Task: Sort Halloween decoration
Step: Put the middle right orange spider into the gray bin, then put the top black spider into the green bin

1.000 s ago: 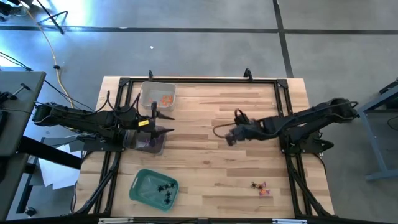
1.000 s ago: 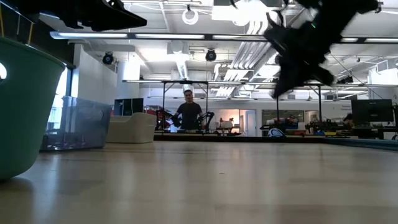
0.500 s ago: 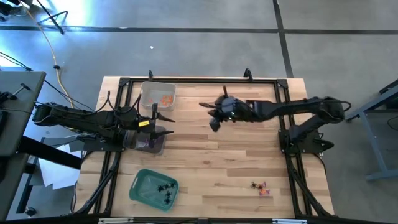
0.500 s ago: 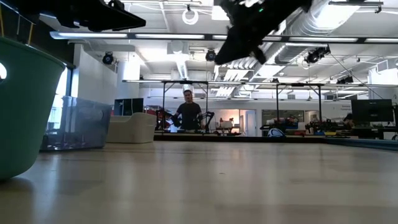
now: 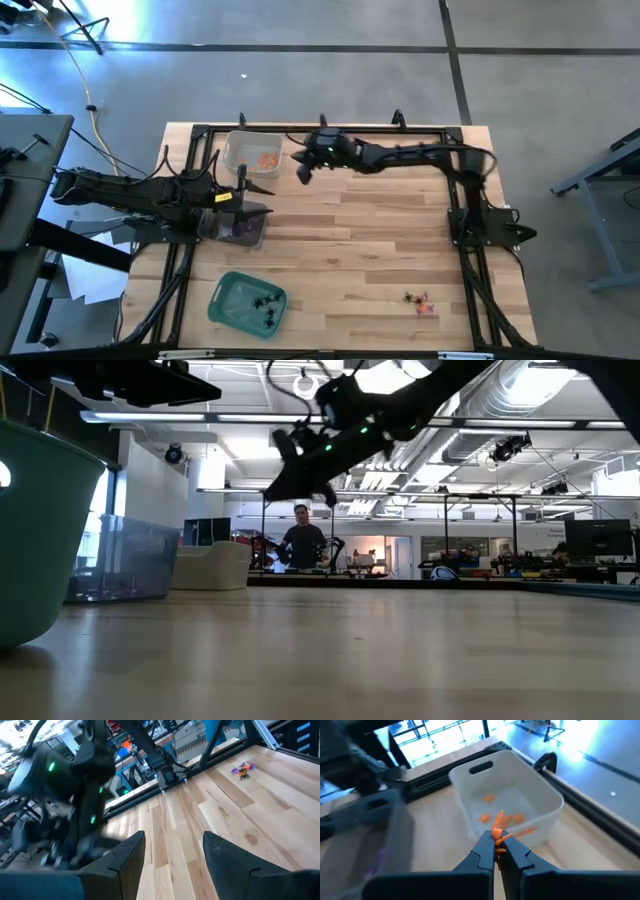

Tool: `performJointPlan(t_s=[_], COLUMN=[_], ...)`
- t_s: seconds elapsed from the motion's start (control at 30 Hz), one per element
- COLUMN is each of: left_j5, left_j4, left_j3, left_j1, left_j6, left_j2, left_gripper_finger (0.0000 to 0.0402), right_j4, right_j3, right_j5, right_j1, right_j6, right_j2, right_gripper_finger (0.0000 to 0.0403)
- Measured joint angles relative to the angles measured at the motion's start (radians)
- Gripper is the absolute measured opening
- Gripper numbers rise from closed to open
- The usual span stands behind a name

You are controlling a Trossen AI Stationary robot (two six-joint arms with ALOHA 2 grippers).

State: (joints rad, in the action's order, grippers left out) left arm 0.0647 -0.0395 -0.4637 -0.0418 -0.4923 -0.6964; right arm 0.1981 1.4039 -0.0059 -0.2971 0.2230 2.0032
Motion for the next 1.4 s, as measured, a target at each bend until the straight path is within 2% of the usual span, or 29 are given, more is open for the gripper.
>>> performJointPlan(t_s=[0.13,0.33,0.53,0.87,1.23,1.4], left_j5=[0.001,0.003,-0.001,-0.001,-0.002,-0.002], left_j4=[0.029,0.049,0.074,0.085,0.097,0.104], left_j3=[0.0,0.0,0.0,0.0,0.0,0.0], left_j1=[0.0,0.0,0.0,0.0,0.0,0.0], left_j6=[0.001,0.015,0.036,0.03,0.046,0.045], left_j2=[0.016,0.024,0.035,0.045,0.045,0.045], left_gripper_finger=[0.0186,0.0186,0.0186,0.0186,0.0186,0.0186], right_j4=[-0.003,-0.017,-0.068,-0.114,-0.14,-0.194], right_j3=[0.165,0.418,0.589,0.612,0.611,0.611], right_j5=[-0.012,-0.094,-0.103,-0.102,-0.103,-0.103], right_j1=[-0.007,-0.01,-0.015,-0.032,-0.03,-0.031], right_j6=[-0.025,-0.025,-0.043,-0.047,-0.093,-0.093], right_j2=[0.136,0.32,0.432,0.452,0.452,0.432], right_gripper_finger=[0.0001,0.0001,0.0001,0.0008,0.0132,0.0156])
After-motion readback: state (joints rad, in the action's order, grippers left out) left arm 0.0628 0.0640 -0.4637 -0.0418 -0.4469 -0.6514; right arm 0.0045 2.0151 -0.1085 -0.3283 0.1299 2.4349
